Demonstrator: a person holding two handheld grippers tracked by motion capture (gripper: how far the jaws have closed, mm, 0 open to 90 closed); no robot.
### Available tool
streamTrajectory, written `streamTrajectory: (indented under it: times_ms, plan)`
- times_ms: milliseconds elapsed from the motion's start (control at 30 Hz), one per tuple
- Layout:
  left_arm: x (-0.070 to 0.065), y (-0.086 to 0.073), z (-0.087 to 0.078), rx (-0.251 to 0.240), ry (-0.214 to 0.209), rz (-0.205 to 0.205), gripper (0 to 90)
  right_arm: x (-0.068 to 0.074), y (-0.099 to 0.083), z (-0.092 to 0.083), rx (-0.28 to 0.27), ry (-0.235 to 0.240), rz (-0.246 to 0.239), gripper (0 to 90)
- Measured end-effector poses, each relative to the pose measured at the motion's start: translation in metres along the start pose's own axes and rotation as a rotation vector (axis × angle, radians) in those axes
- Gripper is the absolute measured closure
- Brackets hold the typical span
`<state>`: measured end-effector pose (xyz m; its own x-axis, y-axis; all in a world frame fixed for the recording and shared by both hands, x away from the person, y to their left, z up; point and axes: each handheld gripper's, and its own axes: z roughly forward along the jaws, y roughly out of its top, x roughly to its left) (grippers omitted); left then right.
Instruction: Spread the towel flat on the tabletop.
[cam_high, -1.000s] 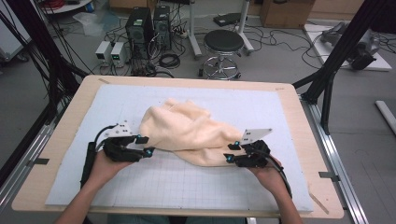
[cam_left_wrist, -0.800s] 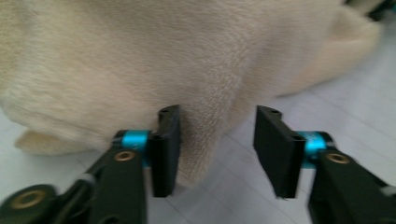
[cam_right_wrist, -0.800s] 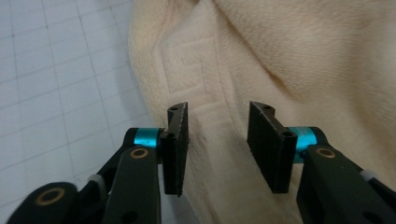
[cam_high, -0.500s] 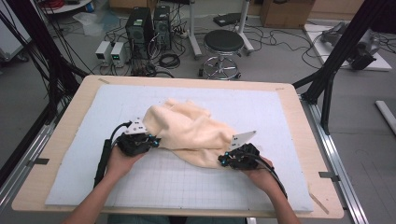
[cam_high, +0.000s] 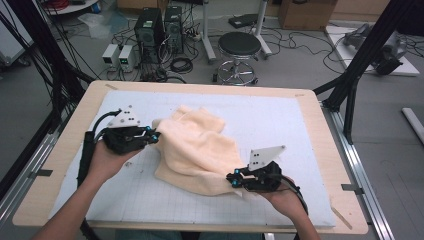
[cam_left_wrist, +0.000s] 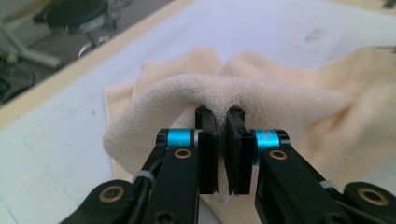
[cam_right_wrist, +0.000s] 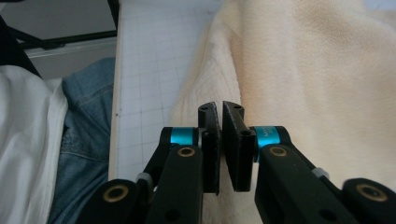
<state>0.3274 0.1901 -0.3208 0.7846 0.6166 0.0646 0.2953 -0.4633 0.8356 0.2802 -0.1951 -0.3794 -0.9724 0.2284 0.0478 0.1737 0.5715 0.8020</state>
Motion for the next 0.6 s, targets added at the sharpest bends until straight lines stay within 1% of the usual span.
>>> streamTrajectory:
  times_ms: [33,67,100,133,167,200,233,267,300,333,367,400,433,467,533,600]
  plan:
    - [0.005,-0.003,0.008,0.019,0.007,-0.020,83.9,0.000,0.000,0.000,0.000,0.000,0.000,82.7]
    - [0.014,-0.009,0.024,0.051,0.017,-0.063,83.0,-0.008,-0.005,0.008,0.021,-0.027,0.021,77.9]
    - [0.026,-0.019,0.048,0.104,0.021,-0.128,81.9,-0.013,-0.007,0.011,0.035,-0.046,0.022,75.5]
    - [0.029,-0.022,0.055,0.122,0.019,-0.142,80.1,-0.018,-0.009,0.013,0.049,-0.065,0.030,74.1]
    - [0.029,-0.022,0.055,0.122,0.019,-0.142,78.4,-0.018,-0.009,0.013,0.049,-0.065,0.030,74.1]
    - [0.032,-0.027,0.065,0.140,0.007,-0.156,76.2,-0.028,-0.014,0.015,0.062,-0.078,0.050,72.5]
    - [0.032,-0.028,0.069,0.153,-0.006,-0.153,74.0,-0.030,-0.015,0.016,0.068,-0.078,0.052,72.0]
    - [0.032,-0.029,0.073,0.164,-0.005,-0.149,71.5,-0.032,-0.017,0.017,0.076,-0.081,0.056,71.5]
    - [0.031,-0.029,0.074,0.164,-0.014,-0.149,68.3,-0.035,-0.019,0.018,0.085,-0.075,0.061,71.5]
    - [0.031,-0.028,0.069,0.150,-0.023,-0.150,66.6,-0.036,-0.021,0.019,0.096,-0.074,0.061,70.1]
    - [0.031,-0.028,0.069,0.150,-0.023,-0.150,65.0,-0.037,-0.023,0.019,0.103,-0.078,0.063,70.0]
    - [0.032,-0.027,0.063,0.135,-0.022,-0.151,65.0,-0.037,-0.023,0.019,0.103,-0.078,0.063,70.0]
    - [0.032,-0.027,0.057,0.116,-0.021,-0.160,62.0,-0.038,-0.025,0.020,0.103,-0.075,0.063,69.9]
    - [0.031,-0.026,0.050,0.104,-0.019,-0.153,59.0,-0.037,-0.027,0.020,0.110,-0.085,0.063,69.8]
    - [0.029,-0.027,0.034,0.088,-0.013,-0.136,58.4,-0.036,-0.030,0.019,0.118,-0.095,0.059,69.4]
    - [0.026,-0.031,0.018,0.073,-0.001,-0.117,56.6,-0.034,-0.031,0.016,0.111,-0.103,0.054,69.1]
